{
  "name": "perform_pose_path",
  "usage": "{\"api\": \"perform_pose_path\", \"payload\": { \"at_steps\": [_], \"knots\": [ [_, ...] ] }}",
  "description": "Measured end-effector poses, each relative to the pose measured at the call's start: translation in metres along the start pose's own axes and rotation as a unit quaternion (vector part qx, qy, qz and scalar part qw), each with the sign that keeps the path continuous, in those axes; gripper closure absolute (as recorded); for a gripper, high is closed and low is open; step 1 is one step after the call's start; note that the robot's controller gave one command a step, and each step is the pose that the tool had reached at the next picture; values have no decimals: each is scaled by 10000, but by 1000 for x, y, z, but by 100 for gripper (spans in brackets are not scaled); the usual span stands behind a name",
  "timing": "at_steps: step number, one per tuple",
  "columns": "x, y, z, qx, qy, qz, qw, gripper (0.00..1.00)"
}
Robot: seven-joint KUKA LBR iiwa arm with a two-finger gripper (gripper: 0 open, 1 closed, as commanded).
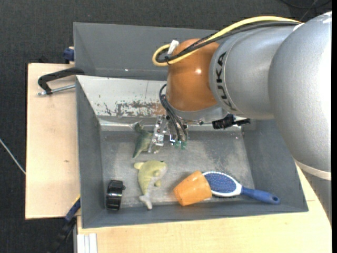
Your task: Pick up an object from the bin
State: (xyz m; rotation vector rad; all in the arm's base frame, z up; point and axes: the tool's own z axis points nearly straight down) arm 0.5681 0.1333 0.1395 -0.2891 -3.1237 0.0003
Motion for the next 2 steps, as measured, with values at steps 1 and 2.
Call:
{"api": "perform_pose_path", "payload": {
  "at_steps": [1,2],
  "knots": [
    [-24,10,-25,-24,-59,124,9999,100],
    [-33,4,-105,-30,-93,-179,9998,100]
  ]
}}
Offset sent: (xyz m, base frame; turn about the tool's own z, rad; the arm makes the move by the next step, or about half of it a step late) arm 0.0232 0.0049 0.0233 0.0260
